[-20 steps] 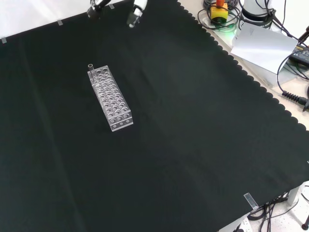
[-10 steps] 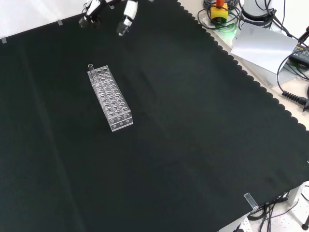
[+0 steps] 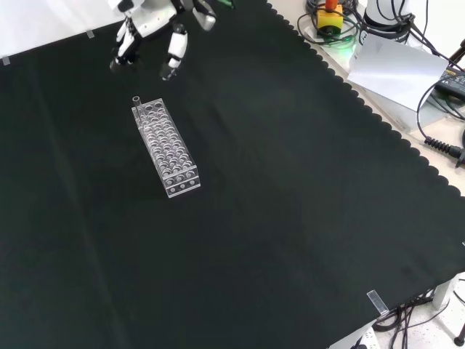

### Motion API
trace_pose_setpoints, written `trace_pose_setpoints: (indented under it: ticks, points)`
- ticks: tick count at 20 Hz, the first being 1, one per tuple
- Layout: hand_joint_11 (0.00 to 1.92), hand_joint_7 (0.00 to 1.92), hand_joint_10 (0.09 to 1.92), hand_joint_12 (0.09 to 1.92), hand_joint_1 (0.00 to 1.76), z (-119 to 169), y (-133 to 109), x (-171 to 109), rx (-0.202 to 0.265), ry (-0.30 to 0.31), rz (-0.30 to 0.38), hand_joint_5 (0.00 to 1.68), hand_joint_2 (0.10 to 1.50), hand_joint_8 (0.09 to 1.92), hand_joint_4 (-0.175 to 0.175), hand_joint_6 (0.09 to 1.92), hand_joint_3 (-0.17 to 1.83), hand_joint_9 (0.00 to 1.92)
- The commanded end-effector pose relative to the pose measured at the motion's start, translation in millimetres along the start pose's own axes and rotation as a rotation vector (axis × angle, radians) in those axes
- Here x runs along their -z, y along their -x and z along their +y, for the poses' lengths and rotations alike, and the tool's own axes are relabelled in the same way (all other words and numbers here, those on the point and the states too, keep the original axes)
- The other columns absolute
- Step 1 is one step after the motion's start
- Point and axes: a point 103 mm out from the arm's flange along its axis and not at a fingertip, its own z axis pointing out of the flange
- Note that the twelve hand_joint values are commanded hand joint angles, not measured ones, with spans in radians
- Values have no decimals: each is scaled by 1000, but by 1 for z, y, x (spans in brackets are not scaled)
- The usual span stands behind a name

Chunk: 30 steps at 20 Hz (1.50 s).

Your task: Pick up the test tube.

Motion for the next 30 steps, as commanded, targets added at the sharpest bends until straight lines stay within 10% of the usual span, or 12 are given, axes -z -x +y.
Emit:
trace_pose_setpoints:
  ticks: [1, 30]
  points:
    - [468, 734, 763, 1426, 768, 22, -3, -23, 1, -37, -6, 447, 845, 827, -121, 87, 312, 768]
    - [629, 1109, 600, 1329, 984, 66, -23, -72, -29, -52, -34, 867, 713, 684, -165, 660, 592, 1043]
